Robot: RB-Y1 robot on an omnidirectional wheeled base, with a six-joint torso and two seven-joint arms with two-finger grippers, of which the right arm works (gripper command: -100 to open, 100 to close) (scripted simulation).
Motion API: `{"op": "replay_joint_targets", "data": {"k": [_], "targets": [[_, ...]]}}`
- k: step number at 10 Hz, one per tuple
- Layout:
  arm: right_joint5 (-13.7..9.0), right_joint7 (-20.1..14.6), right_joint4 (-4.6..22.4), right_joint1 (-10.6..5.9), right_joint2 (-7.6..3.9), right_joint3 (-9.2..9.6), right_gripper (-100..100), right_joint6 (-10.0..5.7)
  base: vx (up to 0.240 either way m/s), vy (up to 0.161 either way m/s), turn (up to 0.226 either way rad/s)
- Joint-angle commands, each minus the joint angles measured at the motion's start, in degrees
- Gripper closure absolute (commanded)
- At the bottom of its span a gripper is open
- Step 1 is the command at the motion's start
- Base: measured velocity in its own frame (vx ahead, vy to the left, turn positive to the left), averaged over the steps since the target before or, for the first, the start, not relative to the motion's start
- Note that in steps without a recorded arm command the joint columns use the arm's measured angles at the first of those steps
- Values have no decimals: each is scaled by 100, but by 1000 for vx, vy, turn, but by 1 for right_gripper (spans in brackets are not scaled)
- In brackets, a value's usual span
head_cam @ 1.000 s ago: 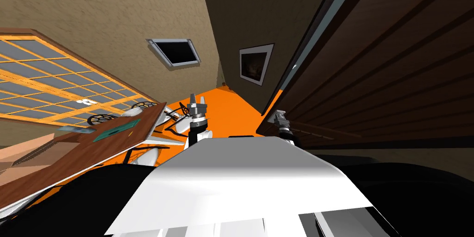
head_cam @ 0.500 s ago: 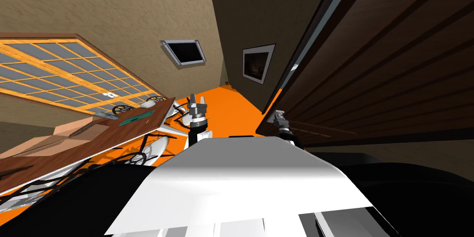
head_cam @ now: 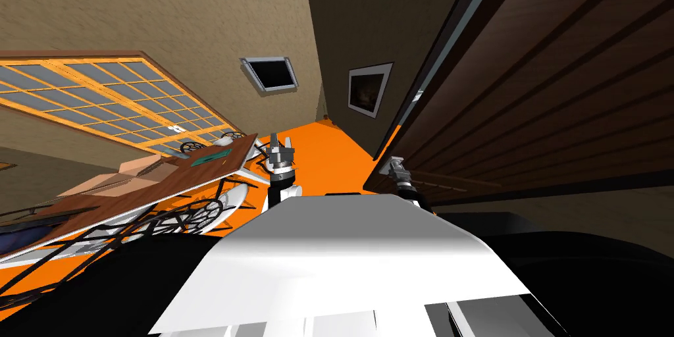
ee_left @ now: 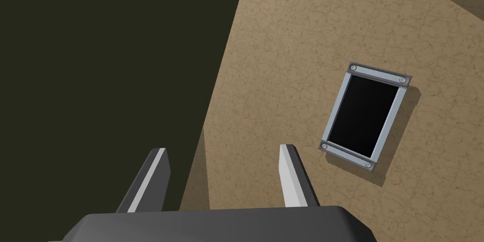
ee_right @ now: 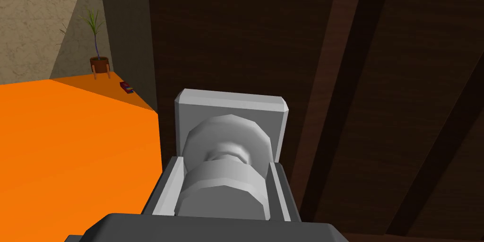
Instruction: Pull the door open
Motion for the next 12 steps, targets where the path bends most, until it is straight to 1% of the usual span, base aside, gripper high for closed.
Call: {"op": "replay_joint_targets", "data": {"k": [1,7,10,11,12], "targets": [[30,-66,-1,12,-55,66,100,-27,-212,-20,120],[137,-349,29,19,-331,261,100,-179,-195,-29,115],[179,-460,41,21,-439,337,100,-239,-186,-39,92],[168,-428,42,18,-417,316,100,-214,-65,-3,20],[191,-492,62,23,-474,368,100,-246,-121,-12,95]]}}
